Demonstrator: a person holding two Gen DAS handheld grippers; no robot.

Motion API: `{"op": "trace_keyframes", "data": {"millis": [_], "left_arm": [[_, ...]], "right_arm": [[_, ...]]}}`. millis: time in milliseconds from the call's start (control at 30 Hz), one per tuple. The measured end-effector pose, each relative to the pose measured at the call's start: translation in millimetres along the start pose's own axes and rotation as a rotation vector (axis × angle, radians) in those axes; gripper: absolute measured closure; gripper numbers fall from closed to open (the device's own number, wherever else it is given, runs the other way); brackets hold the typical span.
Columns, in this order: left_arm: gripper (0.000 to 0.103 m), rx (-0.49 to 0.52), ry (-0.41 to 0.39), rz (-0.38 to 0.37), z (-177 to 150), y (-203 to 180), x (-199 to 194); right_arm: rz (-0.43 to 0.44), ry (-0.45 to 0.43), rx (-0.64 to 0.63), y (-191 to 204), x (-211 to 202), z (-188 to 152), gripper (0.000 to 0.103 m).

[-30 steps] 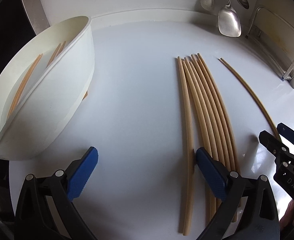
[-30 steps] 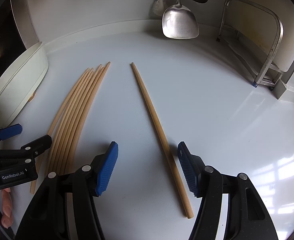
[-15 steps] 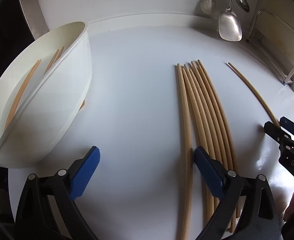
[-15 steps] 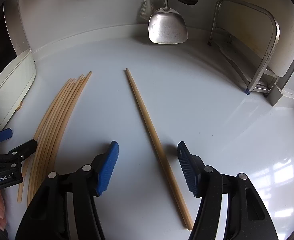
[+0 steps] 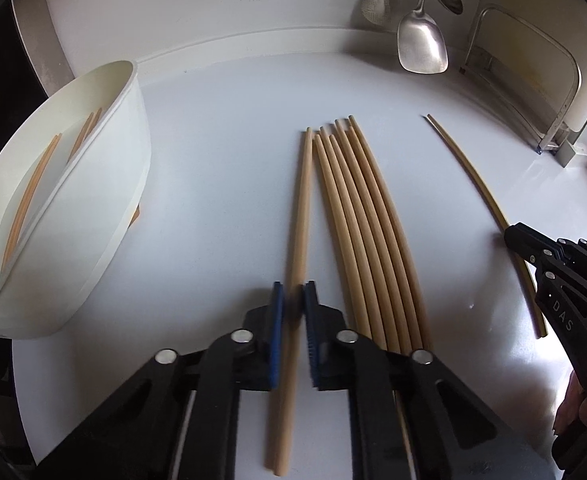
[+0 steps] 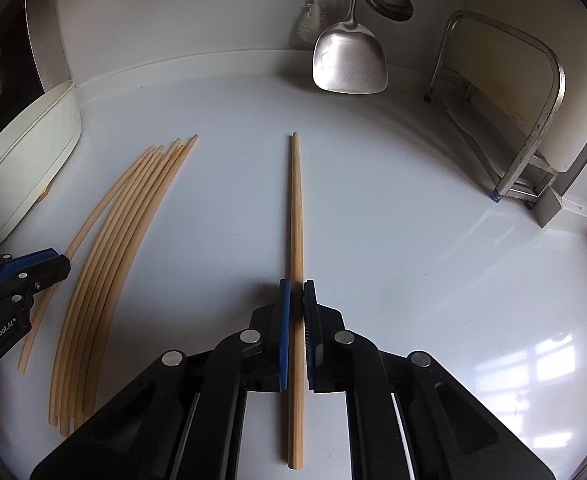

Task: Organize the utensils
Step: 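Close the left tool on one chopstick while the right tool grasps another, then lift and carry both held chopsticks over the white basin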

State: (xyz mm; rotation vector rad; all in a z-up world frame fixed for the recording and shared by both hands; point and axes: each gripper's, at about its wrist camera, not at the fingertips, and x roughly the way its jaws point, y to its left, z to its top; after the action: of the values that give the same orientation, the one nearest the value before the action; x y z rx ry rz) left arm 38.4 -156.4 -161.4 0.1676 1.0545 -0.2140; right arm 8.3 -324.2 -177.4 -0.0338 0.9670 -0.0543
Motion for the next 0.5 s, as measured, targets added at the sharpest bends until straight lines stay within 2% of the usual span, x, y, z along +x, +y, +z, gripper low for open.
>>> {"op": "trace_keyframes", "data": {"millis": [233,500], "left_arm": [[0.095,-0.032,0.032,-0.048,0.3,6.9,-6.4],[0.095,-0.056,0.022,-0.103,15.0,14.2,-35.9]], "right_arm": [[0.049,0.019,0.048,-2.6,-7.3,1.0,0.097],[0.106,0.008,0.102,1.4,-36.2,16.8,0.097]]}}
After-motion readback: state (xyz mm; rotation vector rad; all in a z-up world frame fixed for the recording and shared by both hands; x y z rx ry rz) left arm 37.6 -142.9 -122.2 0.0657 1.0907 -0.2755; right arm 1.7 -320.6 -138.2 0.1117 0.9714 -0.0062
